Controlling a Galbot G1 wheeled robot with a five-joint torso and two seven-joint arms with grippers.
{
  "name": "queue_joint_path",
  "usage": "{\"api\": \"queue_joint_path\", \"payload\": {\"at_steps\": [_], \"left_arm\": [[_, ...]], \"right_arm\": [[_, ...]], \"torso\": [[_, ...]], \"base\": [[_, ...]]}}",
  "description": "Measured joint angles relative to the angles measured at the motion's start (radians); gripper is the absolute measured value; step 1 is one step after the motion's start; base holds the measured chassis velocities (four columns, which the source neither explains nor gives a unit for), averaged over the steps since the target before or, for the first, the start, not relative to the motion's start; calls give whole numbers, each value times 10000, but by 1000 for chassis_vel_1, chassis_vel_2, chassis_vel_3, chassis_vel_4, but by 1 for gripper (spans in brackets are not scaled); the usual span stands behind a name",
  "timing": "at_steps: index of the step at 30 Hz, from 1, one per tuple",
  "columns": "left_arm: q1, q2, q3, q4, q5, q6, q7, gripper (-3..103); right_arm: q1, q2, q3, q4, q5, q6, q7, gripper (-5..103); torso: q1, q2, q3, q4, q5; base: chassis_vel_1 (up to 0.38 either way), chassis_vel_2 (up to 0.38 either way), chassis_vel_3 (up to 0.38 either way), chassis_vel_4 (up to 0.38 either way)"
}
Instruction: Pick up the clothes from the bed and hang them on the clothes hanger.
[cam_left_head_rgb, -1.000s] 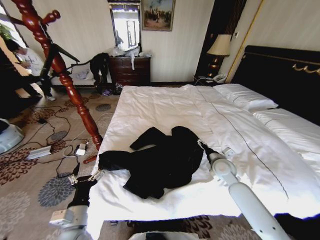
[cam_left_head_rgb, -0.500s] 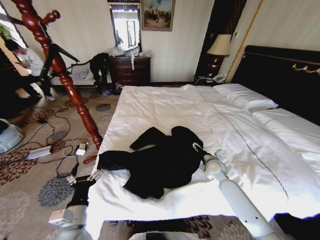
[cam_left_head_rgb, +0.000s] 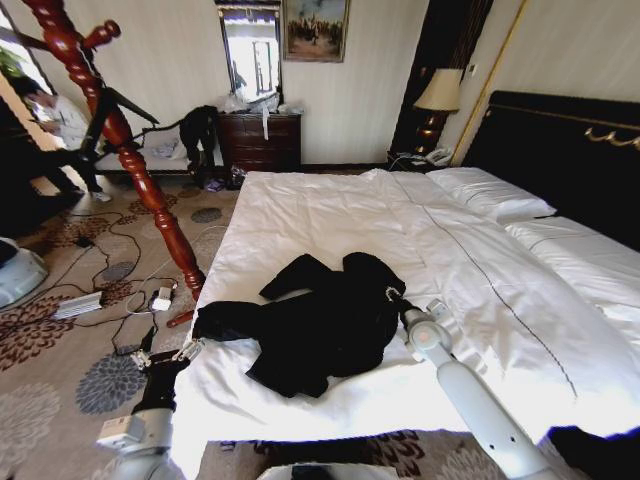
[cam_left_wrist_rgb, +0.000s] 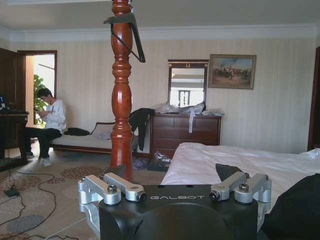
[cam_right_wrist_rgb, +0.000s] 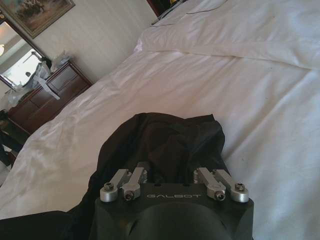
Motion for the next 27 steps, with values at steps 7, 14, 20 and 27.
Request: {"api": "queue_joint_path", "payload": {"at_steps": [7, 14, 20, 27], "left_arm": [[-10, 17, -124, -6, -81, 7, -215, 100], [-20, 12, -173, 3, -129, 10, -381, 100], [-45, 3, -192, 0, -208, 11, -480, 100], [-133, 6, -233, -33, -385, 10, -569, 100]], "right_arm": [[-16, -52, -67, 307, -10, 495, -587, 8], [366, -432, 31, 880, 166, 800, -755, 0], [1550, -1219, 345, 1686, 722, 892, -778, 0], [4105, -1989, 371, 2388, 1625, 936, -692, 0]], "torso": [[0, 1, 0, 1, 0], [0, 1, 0, 0, 3], [0, 0, 1, -1, 1], [1, 1, 1, 1, 0]], "base": [[0, 0, 0, 0], [0, 0, 0, 0], [0, 0, 0, 0], [0, 0, 0, 0]]}}
